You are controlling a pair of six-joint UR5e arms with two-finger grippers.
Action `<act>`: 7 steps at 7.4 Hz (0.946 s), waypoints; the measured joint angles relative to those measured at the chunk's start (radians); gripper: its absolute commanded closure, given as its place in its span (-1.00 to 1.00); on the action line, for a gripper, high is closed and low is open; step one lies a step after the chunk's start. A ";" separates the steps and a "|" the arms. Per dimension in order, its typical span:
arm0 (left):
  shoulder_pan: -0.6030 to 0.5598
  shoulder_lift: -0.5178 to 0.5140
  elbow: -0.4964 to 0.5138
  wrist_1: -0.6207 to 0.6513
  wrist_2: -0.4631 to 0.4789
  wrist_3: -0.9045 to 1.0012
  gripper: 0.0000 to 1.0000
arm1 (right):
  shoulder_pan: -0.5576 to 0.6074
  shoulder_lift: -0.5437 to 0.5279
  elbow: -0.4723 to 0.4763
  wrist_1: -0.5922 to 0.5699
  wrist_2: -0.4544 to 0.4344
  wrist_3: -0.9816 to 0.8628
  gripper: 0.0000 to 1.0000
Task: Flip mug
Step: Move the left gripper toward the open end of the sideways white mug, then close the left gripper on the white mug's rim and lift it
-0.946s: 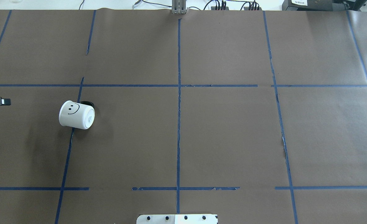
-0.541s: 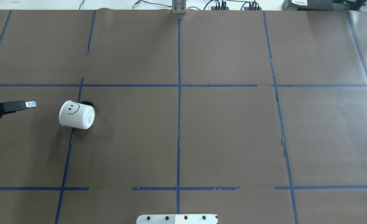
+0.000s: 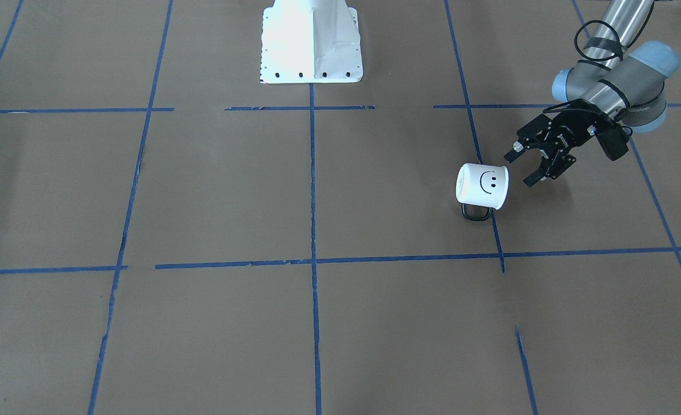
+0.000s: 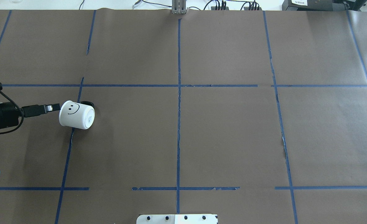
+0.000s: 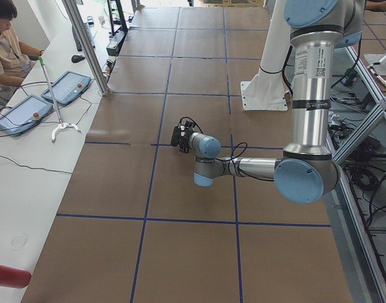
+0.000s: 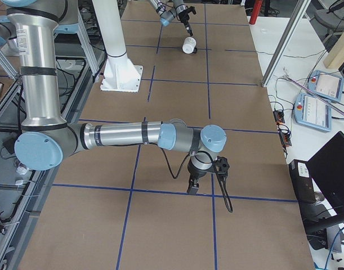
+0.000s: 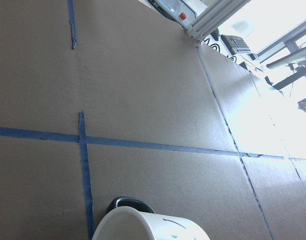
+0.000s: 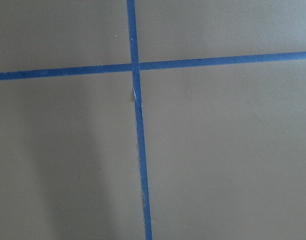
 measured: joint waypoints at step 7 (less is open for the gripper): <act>0.048 -0.126 0.110 -0.106 -0.071 -0.139 1.00 | 0.000 0.000 0.000 0.000 0.000 0.000 -1.00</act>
